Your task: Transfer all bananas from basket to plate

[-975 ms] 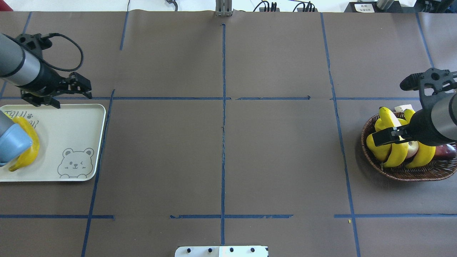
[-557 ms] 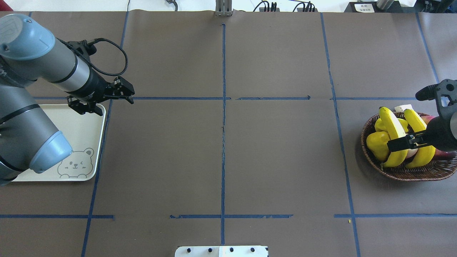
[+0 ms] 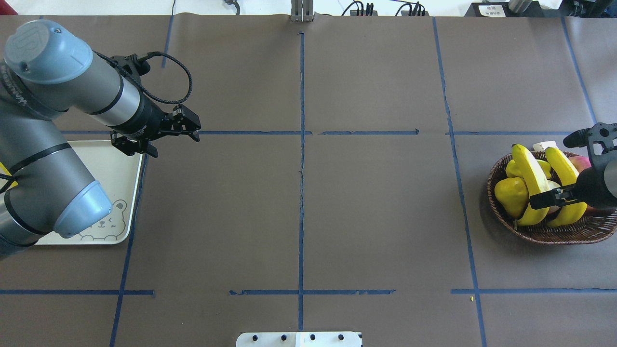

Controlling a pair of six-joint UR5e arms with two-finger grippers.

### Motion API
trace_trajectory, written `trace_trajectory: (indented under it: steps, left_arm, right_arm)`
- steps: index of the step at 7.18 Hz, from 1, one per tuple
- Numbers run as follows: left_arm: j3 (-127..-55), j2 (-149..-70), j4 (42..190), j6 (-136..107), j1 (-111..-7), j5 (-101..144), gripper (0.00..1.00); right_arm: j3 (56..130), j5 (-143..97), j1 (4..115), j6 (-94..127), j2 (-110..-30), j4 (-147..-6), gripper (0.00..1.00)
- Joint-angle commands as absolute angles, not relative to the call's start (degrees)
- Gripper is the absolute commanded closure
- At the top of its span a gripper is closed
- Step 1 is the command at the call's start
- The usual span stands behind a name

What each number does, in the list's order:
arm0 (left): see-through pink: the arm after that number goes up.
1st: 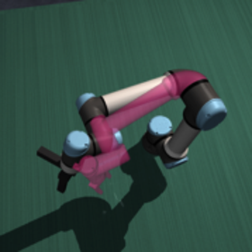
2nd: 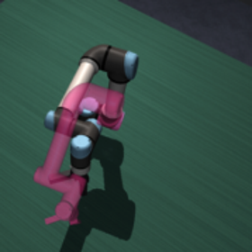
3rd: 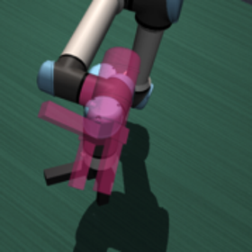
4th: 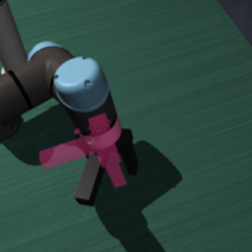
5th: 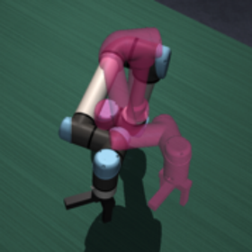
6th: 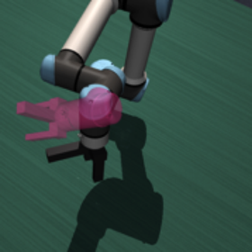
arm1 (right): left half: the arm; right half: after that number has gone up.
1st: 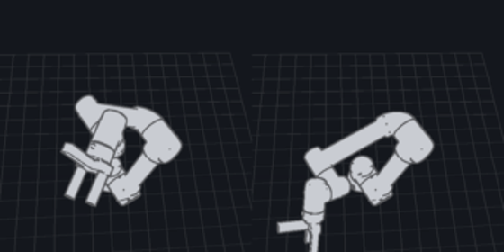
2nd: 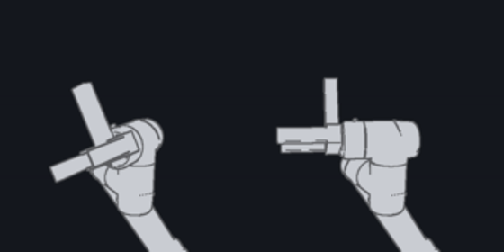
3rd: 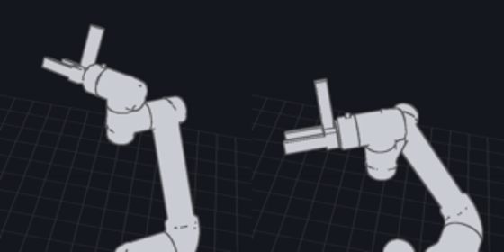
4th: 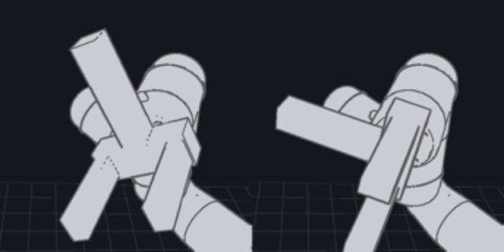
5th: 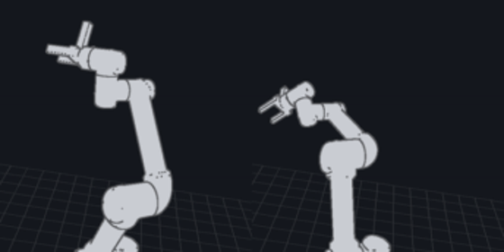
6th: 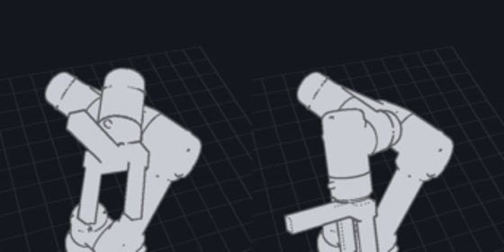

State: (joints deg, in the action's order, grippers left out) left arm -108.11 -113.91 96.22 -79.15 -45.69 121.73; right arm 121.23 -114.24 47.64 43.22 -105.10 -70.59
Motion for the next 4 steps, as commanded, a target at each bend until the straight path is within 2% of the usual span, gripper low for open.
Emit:
trace_trajectory:
  steps: [1,4]
  left_arm:
    - [-108.46,-114.08,97.12,-79.19,-45.53,121.82,0.0]
    - [-108.28,-114.08,97.21,-79.1,-45.44,121.82,0.0]
  right_arm:
    - [116.92,-114.26,47.55,43.33,-104.42,-70.4,0.0]
    - [115.14,-114.52,47.37,43.33,-102.57,-70.58,0.03]
